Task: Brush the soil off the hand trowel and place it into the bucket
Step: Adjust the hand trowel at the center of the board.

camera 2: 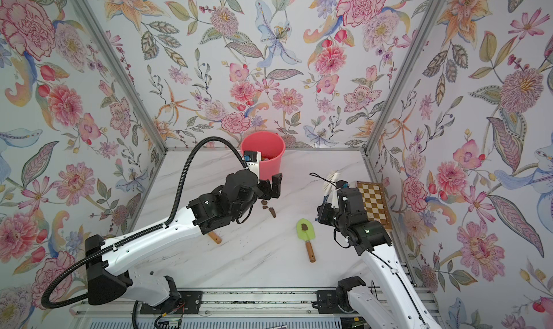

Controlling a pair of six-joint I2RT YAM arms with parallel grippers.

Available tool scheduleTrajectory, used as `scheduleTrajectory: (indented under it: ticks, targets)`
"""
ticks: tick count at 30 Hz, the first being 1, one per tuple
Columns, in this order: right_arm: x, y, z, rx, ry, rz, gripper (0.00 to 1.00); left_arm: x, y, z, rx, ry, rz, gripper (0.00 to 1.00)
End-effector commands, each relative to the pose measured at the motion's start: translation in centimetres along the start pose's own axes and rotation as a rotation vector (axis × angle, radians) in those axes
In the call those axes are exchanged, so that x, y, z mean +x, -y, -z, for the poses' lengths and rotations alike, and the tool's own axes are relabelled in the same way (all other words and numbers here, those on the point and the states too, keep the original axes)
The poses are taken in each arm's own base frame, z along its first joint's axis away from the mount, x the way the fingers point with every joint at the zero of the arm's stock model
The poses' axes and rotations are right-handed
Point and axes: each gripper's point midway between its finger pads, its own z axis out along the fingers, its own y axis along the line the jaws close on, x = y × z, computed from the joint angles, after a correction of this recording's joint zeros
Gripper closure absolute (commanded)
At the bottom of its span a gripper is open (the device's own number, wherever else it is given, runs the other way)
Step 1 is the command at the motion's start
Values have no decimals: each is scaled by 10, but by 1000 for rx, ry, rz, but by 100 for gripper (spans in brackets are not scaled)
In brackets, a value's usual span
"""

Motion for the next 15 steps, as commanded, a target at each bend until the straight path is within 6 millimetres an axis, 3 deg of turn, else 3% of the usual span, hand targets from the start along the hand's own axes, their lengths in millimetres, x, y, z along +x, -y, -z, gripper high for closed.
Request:
scheduleTrajectory:
  ticks: [1,10,15]
  targets:
    - [5,6,-1,9,-14,30,97,12,-7,4,-157,14,-16,1]
    - [-5,27,-2,90,14,-36,97,107,38,2,-224,-130,31,1]
    - [-12,44,4,153,37,-65,96,157,74,-9,-214,-272,-81,1]
